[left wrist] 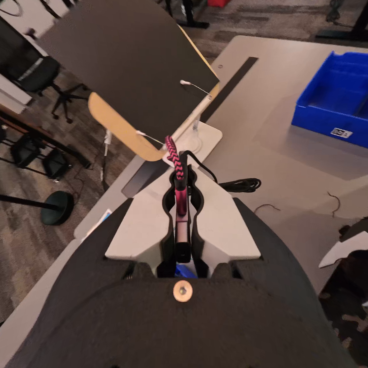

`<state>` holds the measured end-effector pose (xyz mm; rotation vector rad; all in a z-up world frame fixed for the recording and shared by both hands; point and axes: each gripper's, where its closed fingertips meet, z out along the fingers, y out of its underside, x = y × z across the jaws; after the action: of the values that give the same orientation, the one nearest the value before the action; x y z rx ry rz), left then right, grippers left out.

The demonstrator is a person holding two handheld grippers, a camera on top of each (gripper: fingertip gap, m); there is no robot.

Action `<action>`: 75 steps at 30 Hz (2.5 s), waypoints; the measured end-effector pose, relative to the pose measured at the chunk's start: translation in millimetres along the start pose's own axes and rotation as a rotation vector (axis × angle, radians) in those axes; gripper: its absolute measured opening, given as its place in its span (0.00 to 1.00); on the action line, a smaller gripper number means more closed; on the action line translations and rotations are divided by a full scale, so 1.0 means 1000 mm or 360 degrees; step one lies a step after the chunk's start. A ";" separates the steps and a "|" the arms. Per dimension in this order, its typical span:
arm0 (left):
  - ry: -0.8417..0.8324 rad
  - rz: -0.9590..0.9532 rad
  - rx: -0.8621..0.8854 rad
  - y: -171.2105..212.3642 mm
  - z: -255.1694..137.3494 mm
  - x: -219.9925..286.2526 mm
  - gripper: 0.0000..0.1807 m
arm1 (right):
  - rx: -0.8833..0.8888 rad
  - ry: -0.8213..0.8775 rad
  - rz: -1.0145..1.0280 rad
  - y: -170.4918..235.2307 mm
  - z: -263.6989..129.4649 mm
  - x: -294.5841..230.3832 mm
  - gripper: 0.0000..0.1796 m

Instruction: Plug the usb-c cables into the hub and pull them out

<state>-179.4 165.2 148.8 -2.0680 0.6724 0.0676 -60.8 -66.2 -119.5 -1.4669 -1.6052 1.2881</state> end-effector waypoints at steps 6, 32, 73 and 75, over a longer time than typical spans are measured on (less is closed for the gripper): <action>0.0142 0.0023 -0.0061 0.014 0.053 0.039 0.04 | 0.0000 0.0007 0.0003 0.001 -0.002 0.002 0.35; 0.0553 0.0009 -0.0192 0.125 0.151 0.180 0.04 | 0.0290 0.0526 0.0107 -0.030 -0.104 0.099 0.29; 0.0148 0.0722 0.0066 0.133 0.145 0.214 0.04 | 0.1030 -0.0296 0.0957 -0.089 -0.122 0.167 0.00; 0.0164 0.0685 0.0088 0.130 0.145 0.216 0.03 | 0.1043 -0.0302 0.0963 -0.089 -0.126 0.167 0.01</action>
<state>-29.2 132.3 -97.9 -1.8525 1.1614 0.1861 -15.1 133.9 -22.5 -1.4531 -0.6972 2.0885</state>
